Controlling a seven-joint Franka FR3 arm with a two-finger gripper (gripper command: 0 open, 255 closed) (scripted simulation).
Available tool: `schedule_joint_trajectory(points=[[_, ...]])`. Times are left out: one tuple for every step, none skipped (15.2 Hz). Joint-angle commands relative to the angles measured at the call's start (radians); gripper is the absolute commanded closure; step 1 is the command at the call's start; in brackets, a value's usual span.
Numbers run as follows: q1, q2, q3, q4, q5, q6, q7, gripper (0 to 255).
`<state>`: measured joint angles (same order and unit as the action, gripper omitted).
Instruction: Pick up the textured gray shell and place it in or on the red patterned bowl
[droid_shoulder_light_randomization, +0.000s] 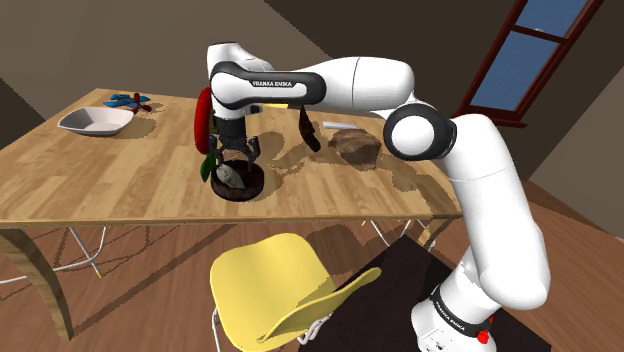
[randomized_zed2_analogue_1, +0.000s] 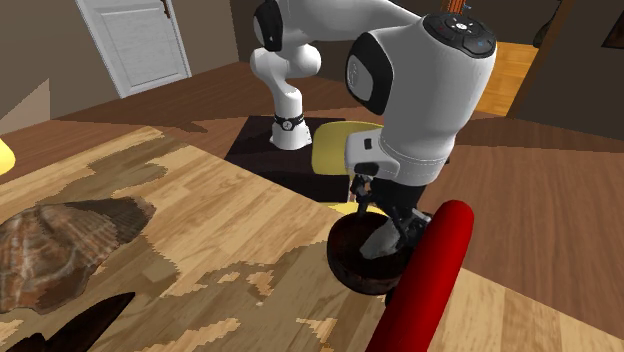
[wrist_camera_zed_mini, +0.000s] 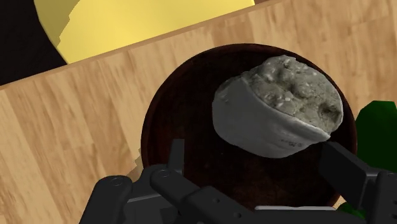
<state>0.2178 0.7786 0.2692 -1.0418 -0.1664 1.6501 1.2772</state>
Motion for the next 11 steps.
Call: schedule_joint_trajectory(points=[[0.011,0.016,-0.001,0.079,-0.001,-0.062,-0.002,0],[0.02,0.034,-0.002,0.145,-0.002,-0.109,-0.006,0],[0.029,0.054,-0.004,0.207,-0.005,-0.15,-0.009,0],[0.029,0.054,-0.004,0.207,-0.004,-0.15,-0.009,0],[0.029,0.054,-0.004,0.207,-0.004,-0.15,-0.009,0],[0.029,0.053,-0.004,0.206,-0.004,-0.15,-0.009,0],[0.029,0.054,-0.004,0.207,-0.004,-0.15,-0.009,0],[0.029,0.054,-0.004,0.207,-0.004,-0.15,-0.009,0],[0.029,0.054,-0.004,0.207,-0.004,-0.15,-0.009,0],[0.029,0.054,-0.005,0.207,-0.004,-0.15,-0.009,0],[0.029,0.054,-0.005,0.207,-0.004,-0.15,-0.009,0]])
